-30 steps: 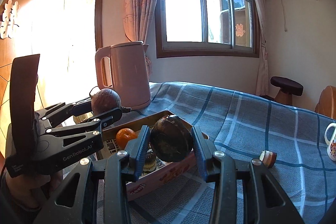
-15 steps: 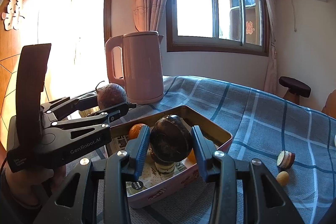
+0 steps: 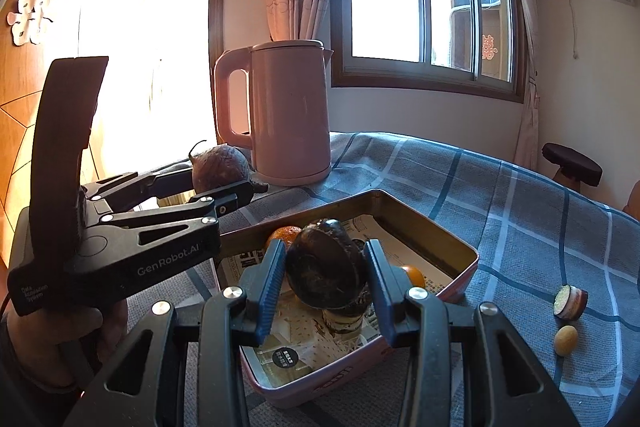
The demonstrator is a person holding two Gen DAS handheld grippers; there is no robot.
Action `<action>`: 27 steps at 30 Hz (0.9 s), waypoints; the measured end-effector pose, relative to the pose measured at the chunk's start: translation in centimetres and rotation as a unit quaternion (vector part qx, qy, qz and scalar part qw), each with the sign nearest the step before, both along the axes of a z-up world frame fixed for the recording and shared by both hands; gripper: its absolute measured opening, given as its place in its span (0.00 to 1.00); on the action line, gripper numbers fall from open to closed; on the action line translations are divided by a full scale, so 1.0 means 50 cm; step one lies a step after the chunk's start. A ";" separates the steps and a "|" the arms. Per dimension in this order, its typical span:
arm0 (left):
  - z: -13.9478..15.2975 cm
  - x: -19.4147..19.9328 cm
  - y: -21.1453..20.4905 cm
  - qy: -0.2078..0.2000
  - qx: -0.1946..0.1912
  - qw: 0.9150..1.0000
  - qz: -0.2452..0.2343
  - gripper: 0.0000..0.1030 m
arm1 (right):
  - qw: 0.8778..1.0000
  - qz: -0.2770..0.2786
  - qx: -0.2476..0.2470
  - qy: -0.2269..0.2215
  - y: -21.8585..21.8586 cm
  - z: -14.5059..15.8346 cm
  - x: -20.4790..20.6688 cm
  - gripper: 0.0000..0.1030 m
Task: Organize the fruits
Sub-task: 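Lower the purple fruit into the tin box with the left gripper while the right gripper lowers the dark fruit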
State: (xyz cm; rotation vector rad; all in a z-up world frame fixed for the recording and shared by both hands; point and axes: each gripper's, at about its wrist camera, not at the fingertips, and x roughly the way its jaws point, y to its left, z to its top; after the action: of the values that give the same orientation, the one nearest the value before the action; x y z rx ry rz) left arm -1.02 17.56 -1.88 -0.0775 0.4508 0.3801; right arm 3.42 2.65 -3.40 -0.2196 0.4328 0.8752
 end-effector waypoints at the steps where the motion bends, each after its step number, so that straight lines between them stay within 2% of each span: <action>1: 0.000 -0.001 0.003 0.000 -0.002 1.000 0.001 0.51 | 1.000 0.001 -0.002 0.002 0.003 -0.003 0.001 0.41; 14: -0.012 0.007 0.007 0.009 -0.006 1.000 -0.004 0.51 | 0.998 0.023 -0.042 0.034 0.050 -0.038 0.010 0.42; 22: -0.023 0.022 -0.009 0.026 -0.004 0.999 -0.023 0.51 | 0.998 -0.027 -0.050 0.034 0.032 -0.041 0.038 0.41; 27: -0.034 0.038 -0.029 0.043 -0.004 0.998 -0.050 0.51 | 0.998 -0.032 -0.044 0.043 0.026 -0.042 0.050 0.42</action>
State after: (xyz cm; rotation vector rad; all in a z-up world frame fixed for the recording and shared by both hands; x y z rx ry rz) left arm 0.90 16.09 -3.59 -0.0458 0.5394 0.2843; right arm 5.91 3.94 -5.51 -0.2477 0.5560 0.8062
